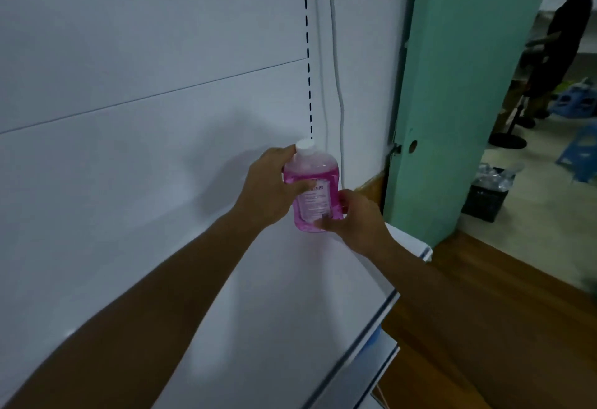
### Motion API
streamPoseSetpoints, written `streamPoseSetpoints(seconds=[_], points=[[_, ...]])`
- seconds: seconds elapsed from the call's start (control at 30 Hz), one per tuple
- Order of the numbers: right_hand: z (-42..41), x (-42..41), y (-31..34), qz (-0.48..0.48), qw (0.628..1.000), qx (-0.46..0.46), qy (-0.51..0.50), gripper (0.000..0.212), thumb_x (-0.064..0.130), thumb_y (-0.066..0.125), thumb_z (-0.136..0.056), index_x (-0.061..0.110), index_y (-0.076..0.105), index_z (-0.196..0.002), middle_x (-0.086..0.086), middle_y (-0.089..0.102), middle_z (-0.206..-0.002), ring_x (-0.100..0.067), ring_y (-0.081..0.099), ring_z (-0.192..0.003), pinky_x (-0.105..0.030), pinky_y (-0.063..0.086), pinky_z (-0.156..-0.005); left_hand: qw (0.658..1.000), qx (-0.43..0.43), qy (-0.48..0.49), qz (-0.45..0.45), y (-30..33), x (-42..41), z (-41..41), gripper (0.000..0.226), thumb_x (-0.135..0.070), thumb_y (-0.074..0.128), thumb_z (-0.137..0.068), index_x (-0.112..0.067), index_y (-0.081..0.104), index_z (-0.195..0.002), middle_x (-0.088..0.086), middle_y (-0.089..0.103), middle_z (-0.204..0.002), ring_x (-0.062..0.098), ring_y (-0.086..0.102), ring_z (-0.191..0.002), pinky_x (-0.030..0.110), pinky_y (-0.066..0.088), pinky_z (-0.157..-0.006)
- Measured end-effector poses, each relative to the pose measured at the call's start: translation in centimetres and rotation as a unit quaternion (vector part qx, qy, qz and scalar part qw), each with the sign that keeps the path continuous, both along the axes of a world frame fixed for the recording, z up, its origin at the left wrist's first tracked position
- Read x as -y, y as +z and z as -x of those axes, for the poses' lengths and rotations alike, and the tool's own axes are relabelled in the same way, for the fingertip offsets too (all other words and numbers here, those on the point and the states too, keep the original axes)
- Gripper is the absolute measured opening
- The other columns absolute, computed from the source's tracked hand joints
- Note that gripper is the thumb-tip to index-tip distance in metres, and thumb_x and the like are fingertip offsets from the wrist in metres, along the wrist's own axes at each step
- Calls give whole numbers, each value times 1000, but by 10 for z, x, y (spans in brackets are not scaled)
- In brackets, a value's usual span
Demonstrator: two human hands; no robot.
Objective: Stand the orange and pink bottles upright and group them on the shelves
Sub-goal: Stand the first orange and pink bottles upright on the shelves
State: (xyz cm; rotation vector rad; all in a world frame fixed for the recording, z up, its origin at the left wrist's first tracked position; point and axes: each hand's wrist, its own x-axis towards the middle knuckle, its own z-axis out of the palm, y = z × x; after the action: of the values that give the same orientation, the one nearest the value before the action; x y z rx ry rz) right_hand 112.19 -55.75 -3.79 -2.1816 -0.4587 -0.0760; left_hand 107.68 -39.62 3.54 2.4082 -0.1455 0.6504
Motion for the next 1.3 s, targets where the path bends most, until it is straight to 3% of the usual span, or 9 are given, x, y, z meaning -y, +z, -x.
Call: streamPoseSetpoints(seconds=[0.2,0.43,0.5,0.57,0.67,0.77,0.87,1.13,1.3], points=[[-62,-10,-5,-17,999,-4,51,52,36,81,-72,12,61,-114,-2,69,-103,-19,65,-89,-36,55,-82,997,22,63,43,-9,-1,-50,59,-17,78,-77,-14,56,-132,-8,57,-111,10,56,-98,13,42,-86],[-73,-15,-27,-5,995,-71,73,50,34,80,-74,13,58,-113,-5,67,-107,-24,65,-94,-41,54,-87,996,-24,87,6,-35,-6,-53,61,-14,76,-79,-9,54,-135,8,63,-125,23,61,-108,35,49,-96],[-72,-14,-28,-7,993,-86,80,48,34,77,-78,12,56,-114,-7,66,-107,-21,63,-92,-36,53,-85,996,-44,75,-9,-33,-3,-46,61,-12,72,-84,-6,47,-139,12,57,-134,28,57,-119,40,45,-104],[-63,-11,-21,51,991,-90,82,50,36,71,-84,12,51,-123,-5,63,-110,-16,57,-91,-26,43,-79,995,-64,68,-36,-29,-2,-35,66,-16,69,-87,-6,37,-145,12,46,-146,26,44,-133,28,28,-113],[-45,-7,-8,126,988,-79,40,59,34,62,-91,7,38,-137,-12,53,-130,-29,52,-115,-25,34,-84,992,-83,79,-57,-20,-8,-3,72,-24,66,-90,-11,27,-150,6,34,-154,21,34,-140,22,19,-113],[-16,-14,3,76,995,7,-65,54,31,59,-92,4,39,-134,-17,47,-134,-37,50,-120,-39,42,-96,990,-97,80,-65,-5,-24,48,71,-30,65,-90,-17,29,-150,3,39,-152,20,45,-132,30,33,-111],[37,-50,11,5,994,88,-62,45,24,61,-89,6,46,-127,-19,49,-126,-37,53,-111,-45,46,-92,988,-81,119,-54,11,-52,117,63,-32,66,-90,-20,38,-145,1,51,-141,16,56,-117,19,39,-95],[258,-205,42,-38,953,155,259,40,29,65,-89,10,57,-122,-7,54,-128,-19,56,-109,-23,39,-89,960,-24,264,-89,46,-160,376,45,-32,65,-90,-16,54,-130,1,65,-118,12,63,-100,17,44,-84],[374,-264,58,-44,922,134,361,45,33,64,-90,13,52,-129,-4,56,-130,-17,56,-112,-24,41,-84,933,23,356,-45,55,-201,513,40,-29,64,-90,-15,57,-127,2,66,-114,10,63,-98,20,49,-86]])
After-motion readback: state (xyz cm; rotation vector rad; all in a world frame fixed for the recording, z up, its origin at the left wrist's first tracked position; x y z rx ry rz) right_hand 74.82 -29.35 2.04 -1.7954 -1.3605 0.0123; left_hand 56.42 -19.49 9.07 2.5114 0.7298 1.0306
